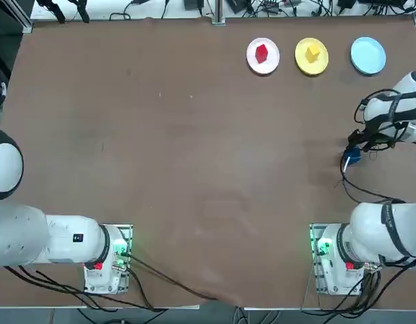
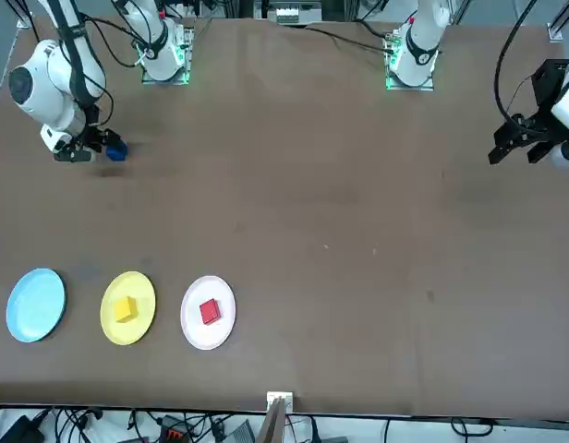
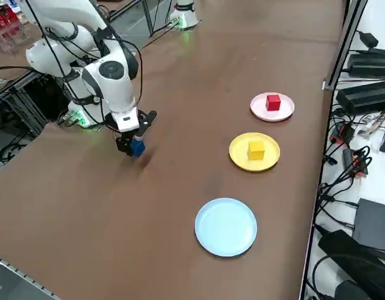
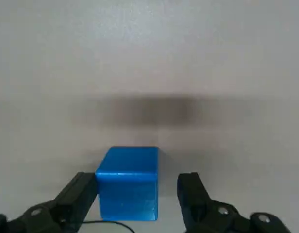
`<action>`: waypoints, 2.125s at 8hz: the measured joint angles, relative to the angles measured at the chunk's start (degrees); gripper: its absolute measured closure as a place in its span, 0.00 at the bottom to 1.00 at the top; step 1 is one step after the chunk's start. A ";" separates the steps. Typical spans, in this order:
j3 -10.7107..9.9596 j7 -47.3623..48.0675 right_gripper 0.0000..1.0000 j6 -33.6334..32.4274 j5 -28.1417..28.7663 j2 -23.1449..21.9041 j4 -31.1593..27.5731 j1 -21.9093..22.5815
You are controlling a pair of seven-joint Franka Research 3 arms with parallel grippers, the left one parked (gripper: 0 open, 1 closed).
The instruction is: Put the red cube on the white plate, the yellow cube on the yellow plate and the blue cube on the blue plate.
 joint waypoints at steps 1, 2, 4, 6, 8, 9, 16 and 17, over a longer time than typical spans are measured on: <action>0.02 0.00 0.00 0.13 0.00 0.00 -0.12 0.00; 0.02 0.00 0.00 0.20 0.00 0.02 -0.21 0.00; 0.02 0.00 0.00 0.23 0.00 0.03 -0.34 -0.03; 0.02 0.00 0.01 0.40 0.00 0.14 -1.02 -0.08; 0.02 0.00 0.01 2.36 0.00 0.84 -2.09 -0.12; 0.02 0.01 0.05 3.97 0.00 1.58 -2.34 -0.13; 0.83 0.00 0.30 4.69 -0.01 0.28 -0.45 0.10; 1.14 -0.03 0.30 -0.29 0.00 -1.52 3.05 1.03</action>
